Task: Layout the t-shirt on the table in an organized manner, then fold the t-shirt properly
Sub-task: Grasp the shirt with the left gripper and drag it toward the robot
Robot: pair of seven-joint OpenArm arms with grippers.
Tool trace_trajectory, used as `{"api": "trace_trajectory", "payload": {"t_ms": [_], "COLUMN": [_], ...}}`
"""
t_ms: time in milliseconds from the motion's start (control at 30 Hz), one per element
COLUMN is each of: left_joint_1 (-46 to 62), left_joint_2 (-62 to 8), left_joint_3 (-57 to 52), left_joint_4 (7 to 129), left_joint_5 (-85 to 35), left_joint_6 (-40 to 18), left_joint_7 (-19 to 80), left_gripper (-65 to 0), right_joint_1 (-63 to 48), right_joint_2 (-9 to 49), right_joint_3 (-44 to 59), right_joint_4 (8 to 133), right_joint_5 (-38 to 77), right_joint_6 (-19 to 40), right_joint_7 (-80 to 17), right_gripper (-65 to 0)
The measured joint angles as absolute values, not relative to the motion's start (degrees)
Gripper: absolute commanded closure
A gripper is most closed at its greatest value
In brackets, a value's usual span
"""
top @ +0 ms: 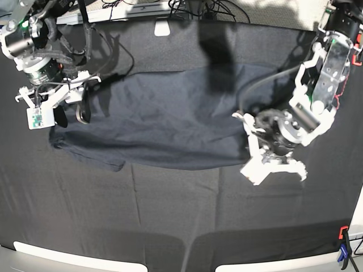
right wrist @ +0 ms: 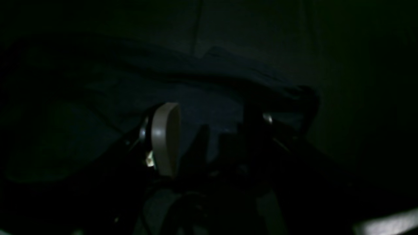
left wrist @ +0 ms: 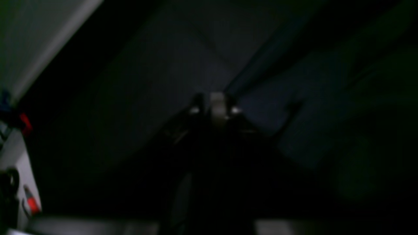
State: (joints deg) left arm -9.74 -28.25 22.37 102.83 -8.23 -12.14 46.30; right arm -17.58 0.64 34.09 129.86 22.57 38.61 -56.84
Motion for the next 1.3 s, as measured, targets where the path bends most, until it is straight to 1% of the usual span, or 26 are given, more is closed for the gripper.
{"api": "trace_trajectory", "payload": {"t_ms": [33, 100, 267, 333, 467, 567, 600, 733, 833, 900, 933, 967, 1033, 1067, 1100, 1167, 1233, 1300], "left_joint_1": [-10.68, -13.52, -21.71, -24.23, -28.47, -30.09, -30.02, -29.36, -29.39, -29.39, -29.39, -29.39, -29.39, -29.36, -29.39, -29.52, -29.76, -30.61], "left_joint_2": [-28.23, -28.25, -28.12, -28.12, -28.10, -28.14, -28.12, -27.92, -27.79, -27.86, -27.79, -27.75, -27.59, -27.62, -27.64, -27.64, -27.59, -27.62], "left_joint_3": [22.39, 22.39, 22.41, 22.37, 22.39, 22.37, 22.37, 22.39, 22.39, 22.39, 22.39, 22.39, 22.39, 22.39, 22.39, 22.39, 22.39, 22.37], "left_joint_4": [100.01, 94.15, 79.92, 74.76, 65.39, 59.64, 58.35, 55.81, 55.81, 55.81, 55.81, 55.81, 55.81, 55.81, 55.81, 55.81, 55.83, 55.83], "left_joint_5": [-9.93, -15.57, -31.83, -35.55, -40.69, -46.85, -47.68, -47.35, -49.89, -54.02, -56.14, -58.00, -60.31, -60.60, -60.36, -58.72, -53.74, -49.08], "left_joint_6": [-12.08, -12.34, -20.16, -22.59, -25.80, -27.44, -28.95, -28.99, -28.99, -30.70, -31.68, -31.68, -31.73, -31.77, -31.77, -31.88, -32.08, -32.05], "left_joint_7": [46.72, 48.95, 53.67, 54.02, 53.98, 55.35, 55.24, 55.05, 58.35, 61.43, 63.16, 64.58, 66.30, 66.28, 66.13, 64.25, 61.14, 60.45], "left_gripper": [-20.3, -20.3, -20.3, -20.3, -20.3, -20.3, -20.3, -20.3, -20.3, -20.2, -18.8, -15.6, -6.8, -1.1, 0.0, 0.0, 0.0, 0.0], "right_joint_1": [-17.58, -17.58, -17.56, -17.56, -17.56, -17.61, -17.61, -17.63, -17.61, -17.63, -17.61, -17.61, -17.61, -17.61, -17.61, -17.61, -17.61, -17.58], "right_joint_2": [0.67, 0.69, 0.67, 0.69, 0.67, 0.64, 0.62, 0.64, 0.64, 0.64, 0.64, 0.64, 0.64, 0.64, 0.64, 0.64, 0.64, 0.64], "right_joint_3": [34.06, 34.13, 33.98, 34.02, 34.13, 34.13, 34.13, 34.13, 34.13, 34.13, 34.13, 34.13, 34.13, 34.13, 34.13, 34.13, 34.13, 34.13], "right_joint_4": [129.86, 129.86, 129.86, 129.86, 129.86, 129.86, 129.86, 129.86, 129.86, 129.86, 129.86, 129.86, 129.86, 129.86, 129.86, 129.86, 129.86, 129.86], "right_joint_5": [22.59, 23.42, 28.23, 28.14, 28.10, 28.16, 28.14, 28.14, 28.14, 28.12, 28.14, 28.14, 28.14, 28.12, 28.14, 28.14, 28.14, 28.14], "right_joint_6": [38.61, 38.61, 38.61, 38.61, 38.61, 38.61, 38.61, 38.61, 38.61, 38.61, 38.61, 38.61, 38.61, 38.61, 38.61, 38.61, 38.61, 38.61], "right_joint_7": [-56.84, -56.95, -58.63, -59.00, -59.31, -59.33, -59.33, -59.42, -59.42, -59.42, -59.42, -59.42, -59.42, -59.42, -59.42, -59.42, -59.42, -59.42], "right_gripper": [-30.5, -30.5, -30.5, -30.5, -30.5, -30.5, -30.5, -30.5, -30.5, -30.5, -30.5, -30.5, -30.5, -30.5, -30.5, -30.5, -30.5, -30.5]}}
